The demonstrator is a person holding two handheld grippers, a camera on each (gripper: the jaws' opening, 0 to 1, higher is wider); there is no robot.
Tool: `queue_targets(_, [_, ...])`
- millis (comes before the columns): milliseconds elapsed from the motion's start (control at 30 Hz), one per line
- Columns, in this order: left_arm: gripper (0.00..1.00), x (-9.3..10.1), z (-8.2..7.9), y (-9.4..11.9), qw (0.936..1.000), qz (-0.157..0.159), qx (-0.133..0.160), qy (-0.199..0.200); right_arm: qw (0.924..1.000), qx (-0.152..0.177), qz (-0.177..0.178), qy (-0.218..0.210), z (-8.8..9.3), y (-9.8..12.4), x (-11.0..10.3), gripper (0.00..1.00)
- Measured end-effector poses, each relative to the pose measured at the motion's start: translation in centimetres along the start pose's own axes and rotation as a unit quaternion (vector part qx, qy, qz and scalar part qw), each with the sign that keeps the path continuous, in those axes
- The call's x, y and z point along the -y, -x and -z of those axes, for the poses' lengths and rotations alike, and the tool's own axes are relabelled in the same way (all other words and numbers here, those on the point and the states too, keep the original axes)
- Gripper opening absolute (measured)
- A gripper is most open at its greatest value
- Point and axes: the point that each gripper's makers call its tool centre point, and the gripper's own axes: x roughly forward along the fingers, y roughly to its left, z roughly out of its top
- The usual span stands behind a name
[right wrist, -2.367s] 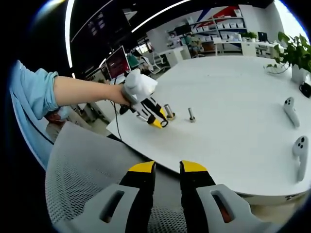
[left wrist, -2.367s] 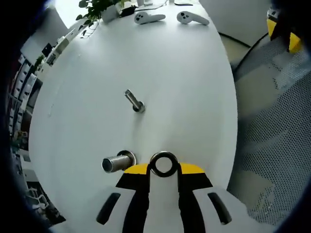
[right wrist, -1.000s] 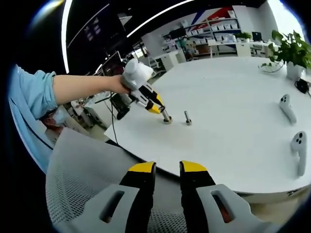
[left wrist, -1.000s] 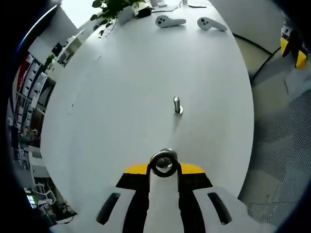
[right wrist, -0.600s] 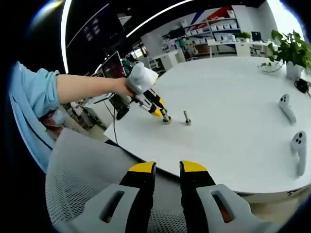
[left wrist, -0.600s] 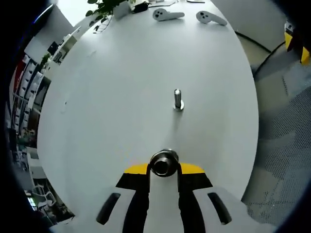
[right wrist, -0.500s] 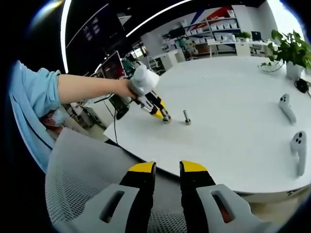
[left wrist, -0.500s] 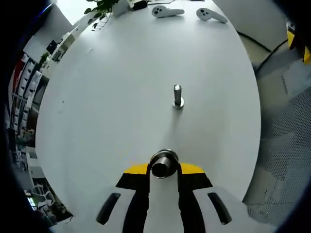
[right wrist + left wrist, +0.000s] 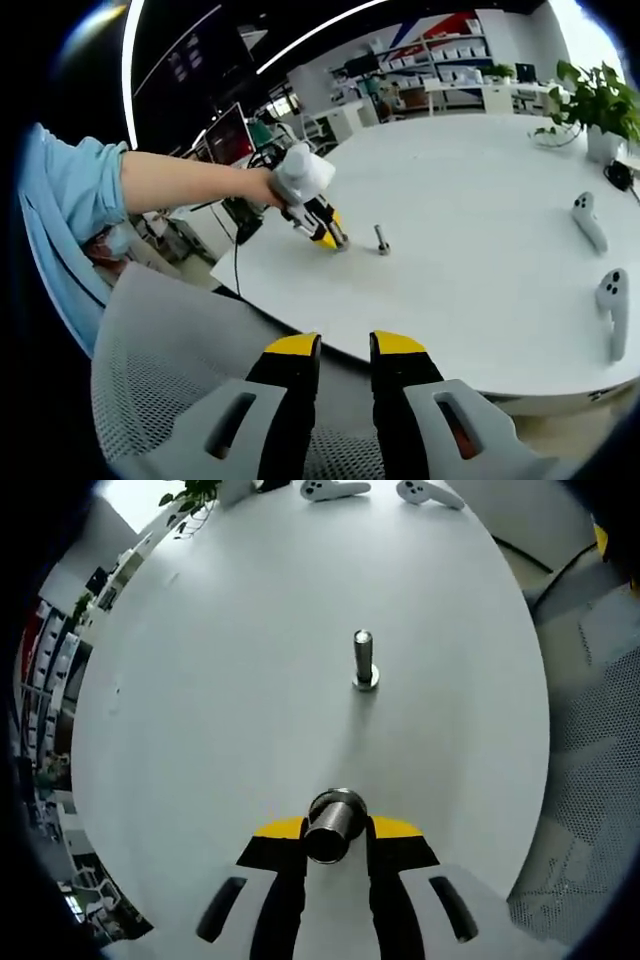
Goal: Place the washer onto the threaded stud by aligning its center hole with the stud, sliding it down to the base, and recovering from edge contact or off-axis alignment until the washer reaches the visible bottom stop.
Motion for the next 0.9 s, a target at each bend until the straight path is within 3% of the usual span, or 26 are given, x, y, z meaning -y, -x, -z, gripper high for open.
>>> queue_targets(167, [0.30, -1.1, 1.3, 2.2, 0.9991, -0.025, 0.024, 0.023, 1.0000, -0.004, -0.001, 0.002, 0.1, 0.0, 0.0, 0.22])
queue_targets(400, [0.35, -0.9, 4.4, 8.1, 0.9905, -0.067, 0.090, 0.079, 1.0000, -0.006, -0.001, 0.003, 0.1, 0.0, 0.0, 0.22])
queue_targets(467, [0.35, -0.1, 4.8, 10.8, 0.9795, -0.068, 0.134, 0.134, 1.0000, -0.006, -0.001, 0.002, 0.1, 0.0, 0.0, 0.22])
queue_targets(533, [0.36, 0.7, 4.5, 12.5, 0.9708, -0.054, 0.167, 0.164, 1.0000, -0.006, 0.000, 0.002, 0.1, 0.0, 0.0, 0.22])
queue_targets(567, [0.36, 1.1, 4.4, 14.2, 0.9648, -0.063, 0.189, 0.172, 1.0000, -0.005, 0.000, 0.002, 0.1, 0.0, 0.0, 0.22])
queue_targets(633, [0.36, 1.9, 4.7, 16.6, 0.9607, -0.078, 0.213, 0.160, 1.0000, -0.002, 0.001, 0.000, 0.0, 0.0, 0.0, 0.22])
queue_targets(667, [0.36, 2.2, 4.8, 17.7, 0.9554, -0.082, 0.228, 0.170, 1.0000, 0.000, 0.002, -0.001, 0.0, 0.0, 0.1, 0.22])
queue_targets(733, [0.36, 3.5, 4.3, 20.4, 0.9380, -0.076, 0.274, 0.197, 1.0000, 0.003, 0.005, -0.003, -0.1, 0.1, 0.2, 0.22])
queue_targets(800, [0.36, 4.8, 4.0, 23.1, 0.9156, -0.073, 0.325, 0.225, 0.9998, 0.011, 0.011, -0.011, -0.2, 0.1, 0.4, 0.22])
queue_targets(833, [0.36, 5.4, 3.9, 24.6, 0.8993, -0.077, 0.359, 0.238, 0.9997, 0.018, 0.013, -0.013, -0.4, 0.2, 0.4, 0.21])
queue_targets(867, [0.36, 5.9, 3.9, 25.5, 0.8886, -0.078, 0.380, 0.245, 0.9997, 0.017, 0.011, -0.012, -0.4, 0.2, 0.3, 0.21])
queue_targets(900, [0.36, 6.6, 3.7, 26.8, 0.8651, -0.077, 0.422, 0.260, 0.9997, 0.017, 0.010, -0.012, -0.4, 0.2, 0.3, 0.21])
